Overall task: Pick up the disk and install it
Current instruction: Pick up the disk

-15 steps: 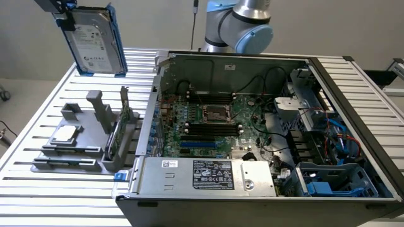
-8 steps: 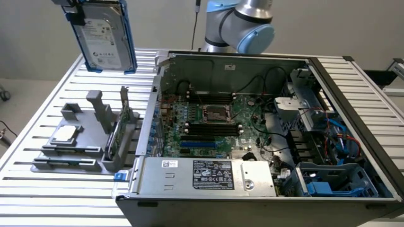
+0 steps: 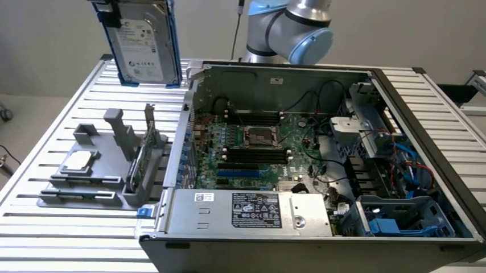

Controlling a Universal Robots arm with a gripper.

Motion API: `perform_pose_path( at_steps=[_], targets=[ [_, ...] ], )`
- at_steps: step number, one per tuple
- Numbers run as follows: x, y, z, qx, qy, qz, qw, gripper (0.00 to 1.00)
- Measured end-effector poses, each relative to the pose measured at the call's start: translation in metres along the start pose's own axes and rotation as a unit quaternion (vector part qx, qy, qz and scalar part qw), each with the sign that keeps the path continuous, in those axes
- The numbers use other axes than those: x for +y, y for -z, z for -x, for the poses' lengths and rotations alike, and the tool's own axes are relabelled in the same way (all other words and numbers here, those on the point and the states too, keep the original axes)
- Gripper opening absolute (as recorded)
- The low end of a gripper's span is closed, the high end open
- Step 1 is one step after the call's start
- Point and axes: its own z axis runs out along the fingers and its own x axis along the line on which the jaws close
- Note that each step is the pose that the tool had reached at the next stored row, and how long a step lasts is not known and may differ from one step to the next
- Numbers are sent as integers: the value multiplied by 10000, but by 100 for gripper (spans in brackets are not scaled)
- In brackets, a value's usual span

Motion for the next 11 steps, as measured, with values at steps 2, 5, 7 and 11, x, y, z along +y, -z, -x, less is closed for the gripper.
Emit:
perform_pose_path(
  at_steps=[2,5,7,11],
  targets=[
    [-84,7,-34,0,0,1,10000,33],
    [-209,14,-88,0,0,1,10000,33],
    [-288,16,-124,0,0,1,10000,33],
    [-445,21,-199,0,0,1,10000,33]
  ],
)
